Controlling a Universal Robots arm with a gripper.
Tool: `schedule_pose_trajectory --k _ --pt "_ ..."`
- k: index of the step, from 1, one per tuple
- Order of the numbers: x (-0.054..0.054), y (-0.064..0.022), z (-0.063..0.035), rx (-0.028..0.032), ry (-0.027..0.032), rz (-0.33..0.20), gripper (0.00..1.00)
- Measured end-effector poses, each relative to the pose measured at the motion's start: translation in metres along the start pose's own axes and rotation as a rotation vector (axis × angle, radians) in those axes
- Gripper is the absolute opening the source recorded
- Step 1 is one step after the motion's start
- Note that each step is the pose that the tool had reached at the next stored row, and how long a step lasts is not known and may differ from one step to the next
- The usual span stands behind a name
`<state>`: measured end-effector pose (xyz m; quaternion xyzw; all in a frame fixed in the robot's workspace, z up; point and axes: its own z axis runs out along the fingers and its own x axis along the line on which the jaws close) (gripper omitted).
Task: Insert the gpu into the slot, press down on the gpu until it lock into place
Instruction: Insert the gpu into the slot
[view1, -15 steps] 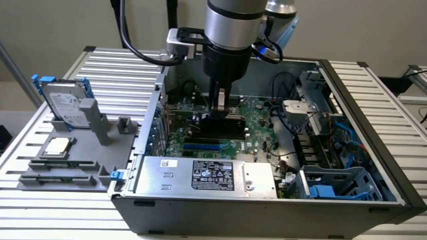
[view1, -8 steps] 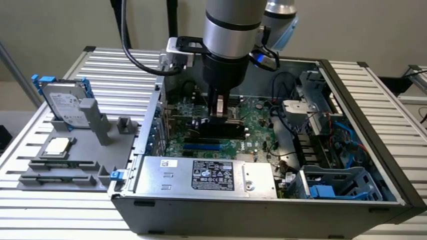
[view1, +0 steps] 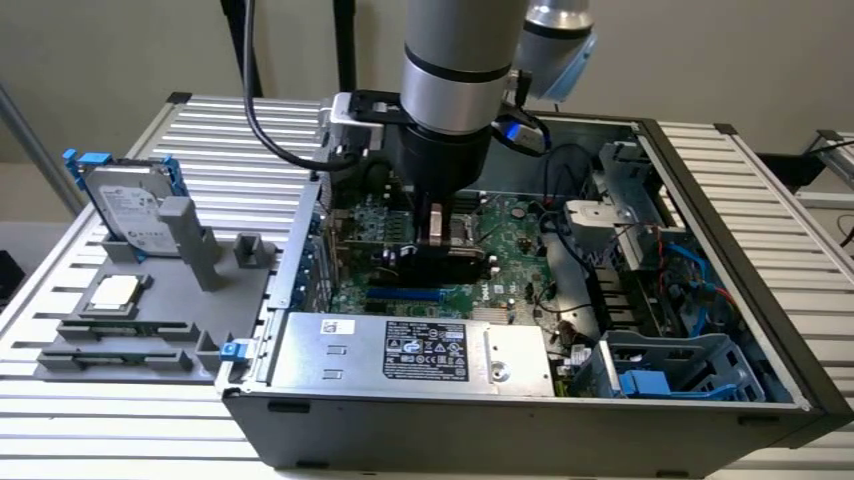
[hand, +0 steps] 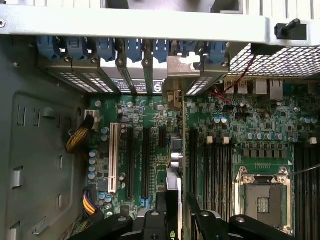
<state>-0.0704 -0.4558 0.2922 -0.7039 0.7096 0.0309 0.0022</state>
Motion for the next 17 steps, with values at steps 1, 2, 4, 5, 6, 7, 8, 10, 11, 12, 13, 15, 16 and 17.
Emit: schedule_pose_trajectory --k 1,2,4,5,6,7,8,10,11,12,13,15,16,17 --pt "0.0001 0.0011 0.0014 0.0024 -0.0004 0.000 0.26" --pt "0.0002 0.0023 0.0027 0.0044 -0.0007 0.000 0.26" --pt "0.0001 0.0034 0.0042 0.0053 -0.0012 0.000 0.26" --pt "0.0000 0.0034 0.0046 0.0053 -0.0014 0.000 0.26" --pt "0.0000 0.0035 0.0048 0.0052 -0.0019 0.000 0.26" --pt "0.0000 0.0035 0.0050 0.0052 -0.0026 0.000 0.26" --pt "0.0000 0.0035 0.0052 0.0052 -0.0037 0.000 0.26" --pt "-0.0002 0.0034 0.0058 0.0052 -0.0055 0.001 0.26" --pt "-0.0003 0.0034 0.0060 0.0051 -0.0061 0.002 0.26" --pt "-0.0003 0.0035 0.0062 0.0051 -0.0069 0.003 0.26" --pt "-0.0003 0.0036 0.0064 0.0051 -0.0076 0.003 0.26" --pt "-0.0003 0.0041 0.0068 0.0051 -0.0088 0.006 0.26" --pt "-0.0003 0.0045 0.0070 0.0050 -0.0094 0.007 0.26" --pt "-0.0004 0.0049 0.0072 0.0049 -0.0099 0.007 0.26"
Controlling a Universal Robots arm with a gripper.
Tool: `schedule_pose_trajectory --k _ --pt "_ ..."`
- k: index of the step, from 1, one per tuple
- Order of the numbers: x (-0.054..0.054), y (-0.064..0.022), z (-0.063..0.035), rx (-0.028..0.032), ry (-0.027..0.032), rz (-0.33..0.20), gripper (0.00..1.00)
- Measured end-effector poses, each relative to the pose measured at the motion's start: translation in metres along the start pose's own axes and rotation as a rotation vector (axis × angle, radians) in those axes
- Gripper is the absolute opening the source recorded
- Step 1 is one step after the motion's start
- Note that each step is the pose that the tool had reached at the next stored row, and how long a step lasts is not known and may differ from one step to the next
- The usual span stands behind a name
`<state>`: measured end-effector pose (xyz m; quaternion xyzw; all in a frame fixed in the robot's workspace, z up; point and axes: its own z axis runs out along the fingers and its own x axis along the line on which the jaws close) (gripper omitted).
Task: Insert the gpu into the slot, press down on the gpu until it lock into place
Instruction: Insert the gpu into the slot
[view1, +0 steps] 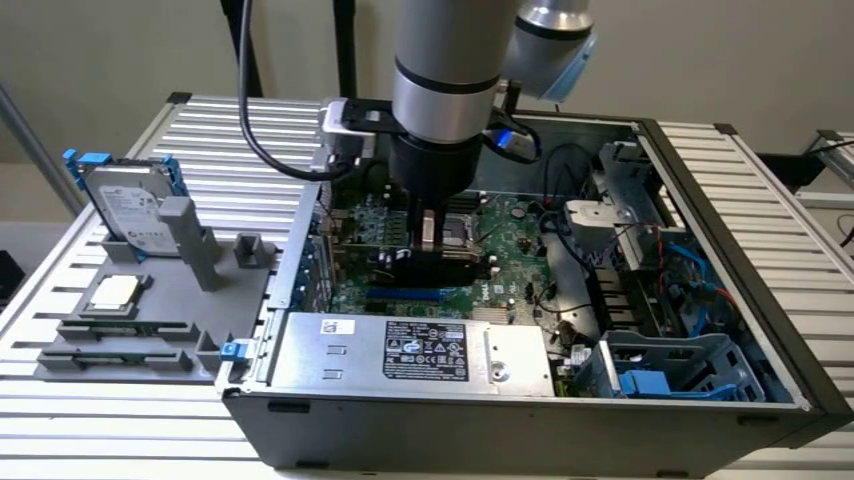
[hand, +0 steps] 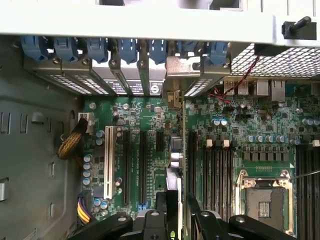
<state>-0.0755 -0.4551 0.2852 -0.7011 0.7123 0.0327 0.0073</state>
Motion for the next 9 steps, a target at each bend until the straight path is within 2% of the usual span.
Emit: schedule_pose_trajectory --k 9 --pt "0.0000 0.0003 0.0001 -0.0014 -0.0005 0.001 0.26"
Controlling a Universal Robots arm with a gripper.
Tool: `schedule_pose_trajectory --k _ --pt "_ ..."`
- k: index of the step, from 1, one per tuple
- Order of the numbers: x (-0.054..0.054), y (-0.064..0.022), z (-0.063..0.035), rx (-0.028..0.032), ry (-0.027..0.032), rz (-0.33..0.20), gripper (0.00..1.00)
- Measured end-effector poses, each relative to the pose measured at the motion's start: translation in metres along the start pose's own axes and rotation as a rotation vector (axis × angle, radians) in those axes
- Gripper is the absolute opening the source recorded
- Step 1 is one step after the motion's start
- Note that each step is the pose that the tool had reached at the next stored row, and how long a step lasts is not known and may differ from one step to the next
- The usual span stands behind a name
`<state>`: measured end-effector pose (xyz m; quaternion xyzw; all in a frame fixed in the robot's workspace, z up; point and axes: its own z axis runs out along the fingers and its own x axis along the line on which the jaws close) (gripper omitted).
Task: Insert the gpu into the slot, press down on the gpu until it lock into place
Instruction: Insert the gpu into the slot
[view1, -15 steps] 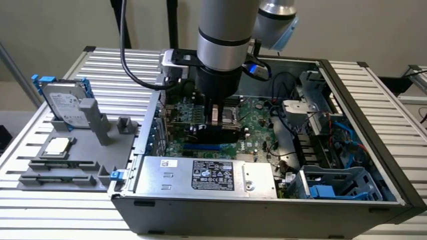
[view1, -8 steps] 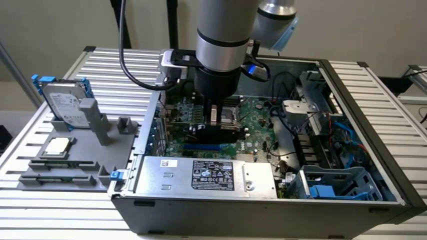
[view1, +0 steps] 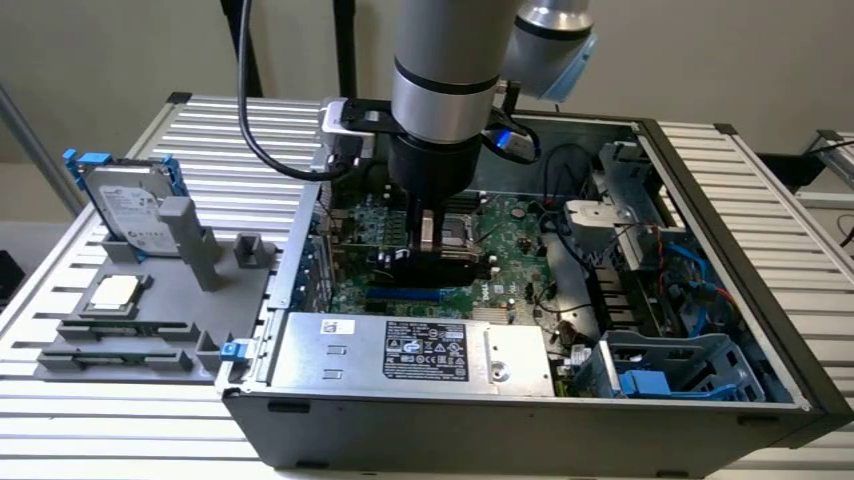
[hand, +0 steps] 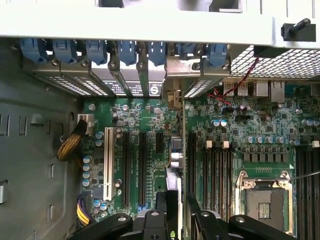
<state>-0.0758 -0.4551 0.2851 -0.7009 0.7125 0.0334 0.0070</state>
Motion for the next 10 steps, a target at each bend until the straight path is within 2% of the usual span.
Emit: schedule_pose_trajectory --k 5,8,10 --pt "0.0000 0.0000 0.0001 -0.0024 0.0001 0.001 0.26" --pt "0.0000 0.0000 0.0006 -0.0102 0.0001 0.003 0.26" --pt "0.0001 0.0001 0.0009 -0.0113 0.0001 0.005 0.26"
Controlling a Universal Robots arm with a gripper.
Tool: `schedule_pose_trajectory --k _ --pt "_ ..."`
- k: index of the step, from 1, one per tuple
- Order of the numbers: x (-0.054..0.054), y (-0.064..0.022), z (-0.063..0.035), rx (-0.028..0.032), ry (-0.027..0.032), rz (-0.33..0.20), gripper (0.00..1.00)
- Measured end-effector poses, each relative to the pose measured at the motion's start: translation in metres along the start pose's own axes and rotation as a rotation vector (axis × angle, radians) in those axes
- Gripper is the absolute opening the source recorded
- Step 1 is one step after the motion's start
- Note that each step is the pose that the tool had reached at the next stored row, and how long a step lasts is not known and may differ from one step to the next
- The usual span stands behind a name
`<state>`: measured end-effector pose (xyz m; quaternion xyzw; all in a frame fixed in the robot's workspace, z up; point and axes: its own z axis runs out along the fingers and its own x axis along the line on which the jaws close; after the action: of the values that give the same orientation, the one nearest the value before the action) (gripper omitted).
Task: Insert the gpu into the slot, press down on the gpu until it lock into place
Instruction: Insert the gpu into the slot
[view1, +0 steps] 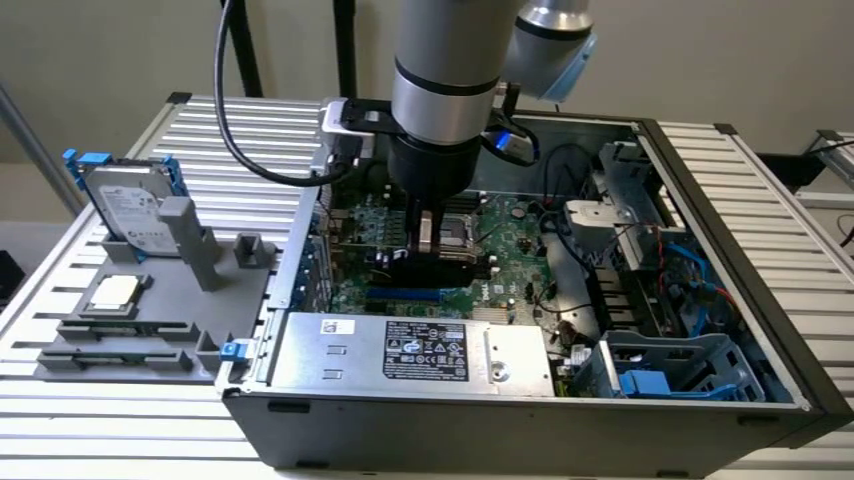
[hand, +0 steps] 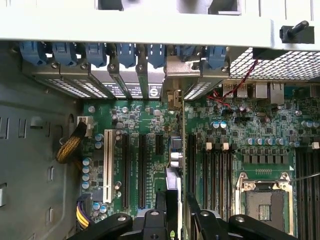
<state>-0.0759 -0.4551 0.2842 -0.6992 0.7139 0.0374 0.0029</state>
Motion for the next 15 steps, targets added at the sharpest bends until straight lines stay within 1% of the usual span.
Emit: schedule_pose_trajectory --k 3,7,15 --pt "0.0000 -0.0001 0.0001 -0.0001 -0.0002 0.005 0.26" --pt "0.0000 -0.0002 0.0004 0.0013 -0.0015 0.027 0.26" --pt "0.0001 0.0007 0.0019 0.0015 -0.0017 0.029 0.26"
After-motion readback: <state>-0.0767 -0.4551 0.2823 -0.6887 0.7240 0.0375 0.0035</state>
